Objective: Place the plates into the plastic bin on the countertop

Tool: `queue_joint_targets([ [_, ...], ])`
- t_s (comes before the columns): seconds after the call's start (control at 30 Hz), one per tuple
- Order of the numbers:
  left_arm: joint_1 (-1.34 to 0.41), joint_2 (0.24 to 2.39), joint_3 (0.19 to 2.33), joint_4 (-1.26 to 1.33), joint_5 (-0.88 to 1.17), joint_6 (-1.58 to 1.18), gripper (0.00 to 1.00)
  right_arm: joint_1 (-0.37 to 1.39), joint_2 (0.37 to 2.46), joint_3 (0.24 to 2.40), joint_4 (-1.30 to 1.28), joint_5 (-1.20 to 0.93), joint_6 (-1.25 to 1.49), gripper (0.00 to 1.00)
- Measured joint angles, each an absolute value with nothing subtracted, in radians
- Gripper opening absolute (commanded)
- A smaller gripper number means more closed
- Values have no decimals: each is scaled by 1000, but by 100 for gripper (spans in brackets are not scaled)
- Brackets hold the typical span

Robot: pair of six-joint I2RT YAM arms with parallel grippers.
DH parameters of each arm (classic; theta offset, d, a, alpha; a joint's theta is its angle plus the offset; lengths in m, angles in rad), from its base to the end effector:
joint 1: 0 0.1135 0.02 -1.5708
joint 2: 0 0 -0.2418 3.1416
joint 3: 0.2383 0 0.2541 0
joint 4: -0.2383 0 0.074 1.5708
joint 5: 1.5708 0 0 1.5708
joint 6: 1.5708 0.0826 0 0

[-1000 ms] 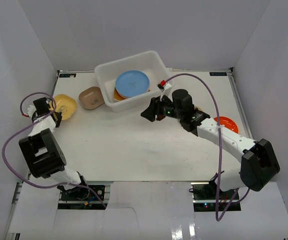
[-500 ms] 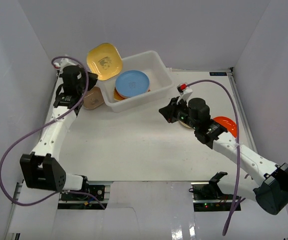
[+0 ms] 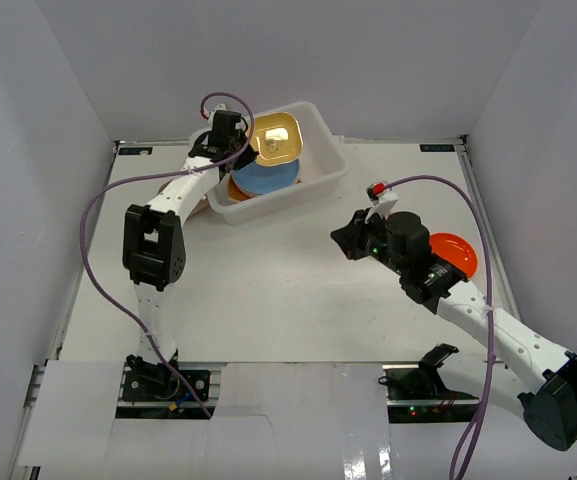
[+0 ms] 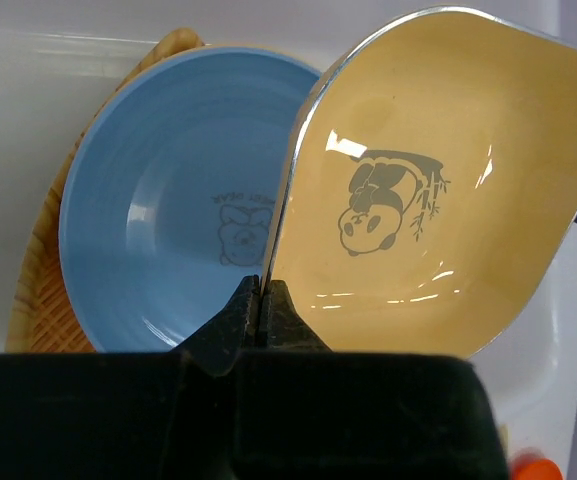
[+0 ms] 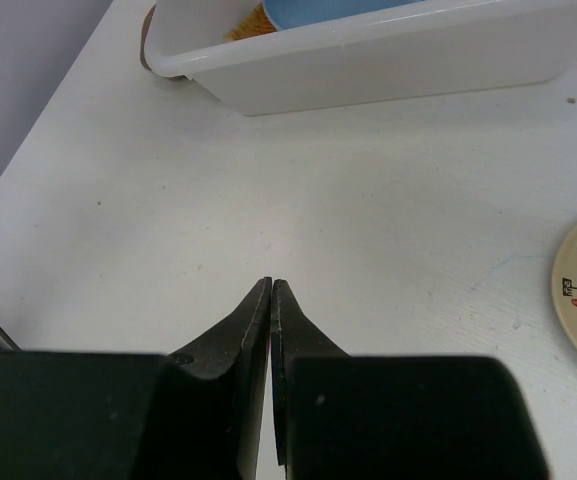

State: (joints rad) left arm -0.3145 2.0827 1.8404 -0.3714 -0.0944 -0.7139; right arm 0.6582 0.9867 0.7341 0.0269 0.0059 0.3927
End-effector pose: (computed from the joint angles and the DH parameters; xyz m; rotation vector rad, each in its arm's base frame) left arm 0.4972 -0.1535 0.2333 -0.4940 2.1664 -0.4754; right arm 0.2324 0.1791 0.2765 -0.2418 1.8436 0.7380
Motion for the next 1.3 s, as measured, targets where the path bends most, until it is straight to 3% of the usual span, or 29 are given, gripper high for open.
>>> queue_joint_targets([
  [0.1, -313, 2143, 1884, -408, -100, -709, 1, 658, 973, 727, 23, 15, 392, 8],
  [0.2, -313, 2156, 1890, -439, -111, -701, 15, 658, 970, 723, 16, 25, 390, 9],
  [0.33, -312, 2156, 1896, -450, -115, -686, 44, 658, 970, 723, 10, 35, 388, 11],
  [0.37, -311, 2156, 1898, -449, -114, -682, 59, 658, 970, 723, 8, 39, 387, 11],
  [0.47, -311, 2156, 1906, -452, -101, -670, 83, 656, 969, 723, 1, 50, 385, 11],
  [0.57, -311, 2156, 1944, -469, -62, -659, 85, 656, 967, 723, 0, 57, 385, 12],
  [0.73, -309, 2067, 1927, -459, -67, -620, 70, 656, 962, 723, -2, 57, 385, 13],
  [0.9, -238, 1695, 1567, -371, -121, -608, 62, 656, 959, 723, -1, 41, 384, 15],
  [1.03, 10, 1489, 1316, -308, -101, -645, 62, 657, 974, 723, 1, 2, 381, 21],
  [1.13, 150, 1534, 1247, -299, -94, -648, 63, 657, 993, 723, 1, -29, 378, 26],
  [1.3, 160, 1757, 1231, -318, -44, -642, 63, 657, 1000, 723, 1, -57, 369, 27],
])
